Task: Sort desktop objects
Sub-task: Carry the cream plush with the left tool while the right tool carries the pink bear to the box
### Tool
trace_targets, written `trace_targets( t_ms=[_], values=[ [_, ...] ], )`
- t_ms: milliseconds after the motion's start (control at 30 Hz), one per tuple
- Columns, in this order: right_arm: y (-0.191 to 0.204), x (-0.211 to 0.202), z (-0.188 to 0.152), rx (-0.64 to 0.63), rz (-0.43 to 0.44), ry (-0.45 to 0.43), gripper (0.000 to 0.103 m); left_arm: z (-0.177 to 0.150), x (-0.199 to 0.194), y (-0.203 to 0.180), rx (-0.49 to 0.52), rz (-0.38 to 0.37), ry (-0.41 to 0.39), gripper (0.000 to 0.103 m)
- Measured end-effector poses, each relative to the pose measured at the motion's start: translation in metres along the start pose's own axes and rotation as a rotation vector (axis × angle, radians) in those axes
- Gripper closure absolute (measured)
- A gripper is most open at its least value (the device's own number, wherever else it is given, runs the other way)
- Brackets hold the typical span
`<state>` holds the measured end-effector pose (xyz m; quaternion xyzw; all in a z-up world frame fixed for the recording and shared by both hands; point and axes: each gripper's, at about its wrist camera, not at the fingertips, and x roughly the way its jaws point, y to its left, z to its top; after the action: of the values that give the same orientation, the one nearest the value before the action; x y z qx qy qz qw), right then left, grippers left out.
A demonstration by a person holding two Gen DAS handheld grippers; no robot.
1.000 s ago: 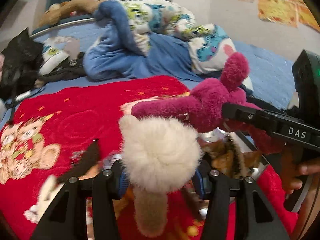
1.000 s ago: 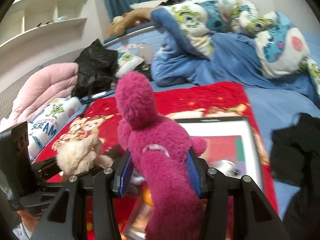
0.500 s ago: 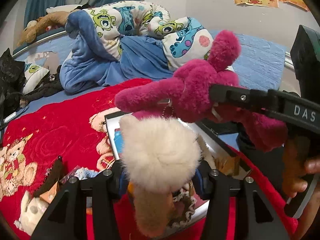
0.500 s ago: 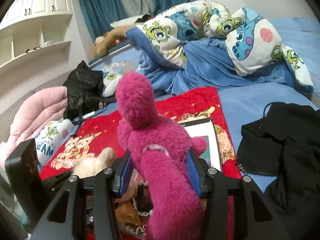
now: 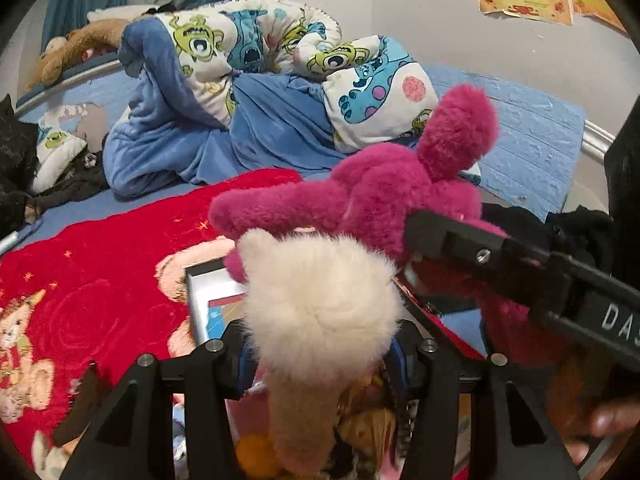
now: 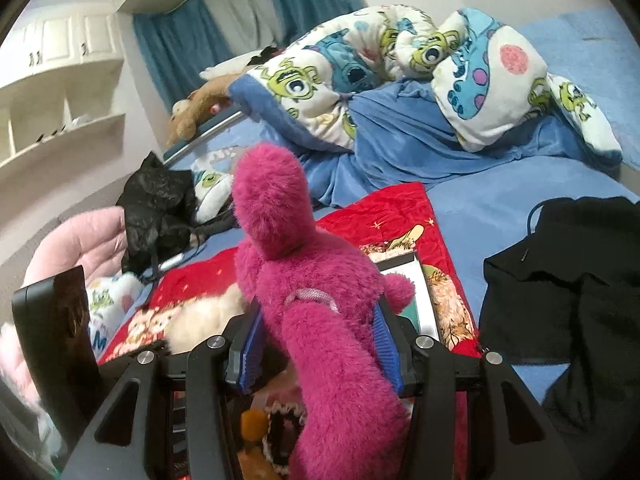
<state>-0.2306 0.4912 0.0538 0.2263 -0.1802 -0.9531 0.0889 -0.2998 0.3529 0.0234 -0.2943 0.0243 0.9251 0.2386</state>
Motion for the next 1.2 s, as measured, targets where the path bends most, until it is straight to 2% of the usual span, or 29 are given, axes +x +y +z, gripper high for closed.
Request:
trace_targets(
  t_ms=[100, 233, 333, 367, 433, 667, 1200],
  values=[
    [-0.006, 0.018, -0.003, 0.029, -0.007, 0.017, 0.055, -0.002, 0.02, 0.001, 0.009, -0.001, 0.012, 0.05],
    [-0.017, 0.048, -0.016, 0.051, -0.066, 0.081, 0.056, -0.015, 0.05, 0.005, 0.008, -0.036, 0.065, 0.05],
    [-0.032, 0.066, -0.029, 0.072, -0.124, 0.141, 0.056, -0.021, 0.074, 0.016, -0.079, -0.139, 0.169, 0.05],
    [-0.037, 0.07, -0.032, 0.087, -0.133, 0.159, 0.056, -0.022, 0.081, 0.018, -0.095, -0.149, 0.204, 0.05],
    [-0.039, 0.07, -0.032, 0.093, -0.131, 0.167, 0.056, -0.024, 0.087, 0.022, -0.118, -0.144, 0.225, 0.05],
    [-0.023, 0.081, -0.041, -0.006, -0.218, 0.213, 0.056, -0.027, 0.092, 0.023, -0.128, -0.133, 0.239, 0.05],
    [-0.024, 0.082, -0.043, -0.005, -0.185, 0.228, 0.054, -0.034, 0.092, 0.026, -0.126, -0.058, 0.245, 0.05]
  ],
)
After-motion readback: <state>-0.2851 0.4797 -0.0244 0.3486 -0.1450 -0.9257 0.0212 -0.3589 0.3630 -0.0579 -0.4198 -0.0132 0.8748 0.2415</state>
